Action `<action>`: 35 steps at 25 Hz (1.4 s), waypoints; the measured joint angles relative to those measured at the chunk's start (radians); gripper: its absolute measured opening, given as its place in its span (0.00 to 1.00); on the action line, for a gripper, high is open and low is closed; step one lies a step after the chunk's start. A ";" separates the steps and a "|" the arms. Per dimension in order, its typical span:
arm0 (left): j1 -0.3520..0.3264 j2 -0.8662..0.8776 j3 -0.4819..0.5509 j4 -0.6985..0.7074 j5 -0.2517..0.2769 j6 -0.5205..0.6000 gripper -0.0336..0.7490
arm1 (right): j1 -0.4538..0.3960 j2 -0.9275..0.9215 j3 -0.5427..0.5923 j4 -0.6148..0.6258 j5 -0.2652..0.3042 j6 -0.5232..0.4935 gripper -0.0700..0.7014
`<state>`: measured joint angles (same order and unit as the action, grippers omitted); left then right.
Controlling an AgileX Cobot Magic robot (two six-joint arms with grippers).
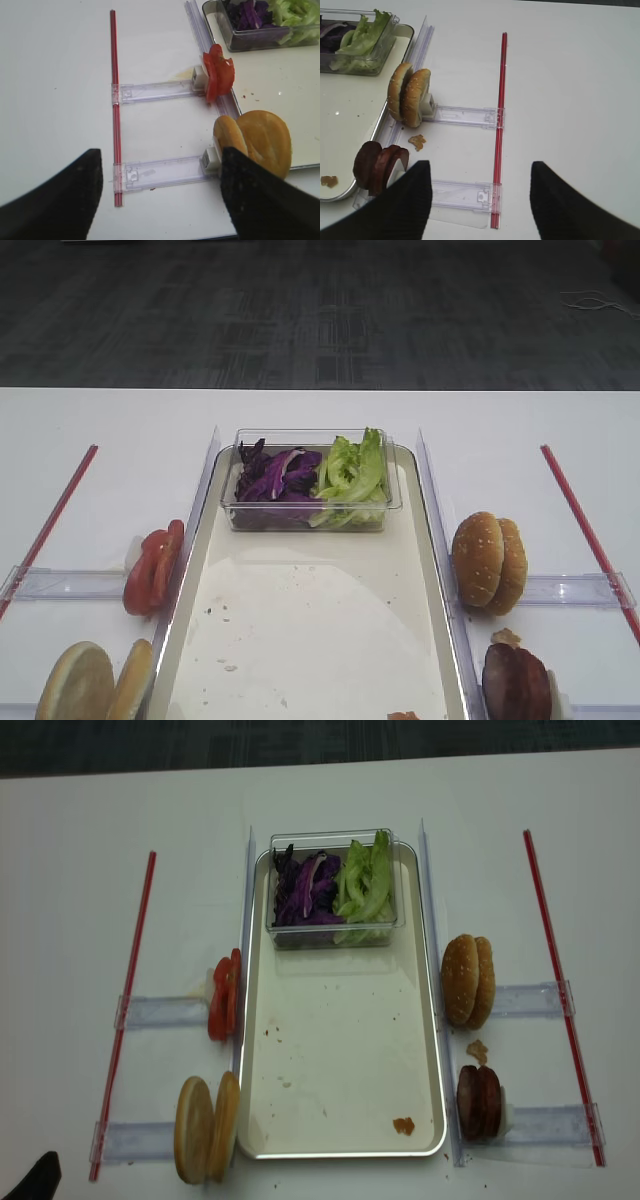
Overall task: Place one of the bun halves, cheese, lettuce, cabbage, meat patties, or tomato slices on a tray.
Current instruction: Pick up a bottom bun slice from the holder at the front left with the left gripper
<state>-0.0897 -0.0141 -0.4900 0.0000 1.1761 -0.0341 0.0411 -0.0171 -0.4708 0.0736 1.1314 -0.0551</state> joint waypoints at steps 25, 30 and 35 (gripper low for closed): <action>0.000 0.342 -0.133 -0.031 0.090 -0.033 0.64 | 0.000 0.000 0.000 0.000 0.000 0.000 0.67; 0.000 0.500 -0.192 -0.061 0.090 -0.064 0.64 | 0.000 0.000 0.000 0.000 0.000 0.000 0.67; 0.000 0.621 -0.204 -0.079 0.085 -0.068 0.64 | 0.000 0.000 0.000 0.000 0.000 0.000 0.67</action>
<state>-0.0897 0.6067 -0.6941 -0.0791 1.2614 -0.1025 0.0411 -0.0171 -0.4708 0.0736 1.1314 -0.0551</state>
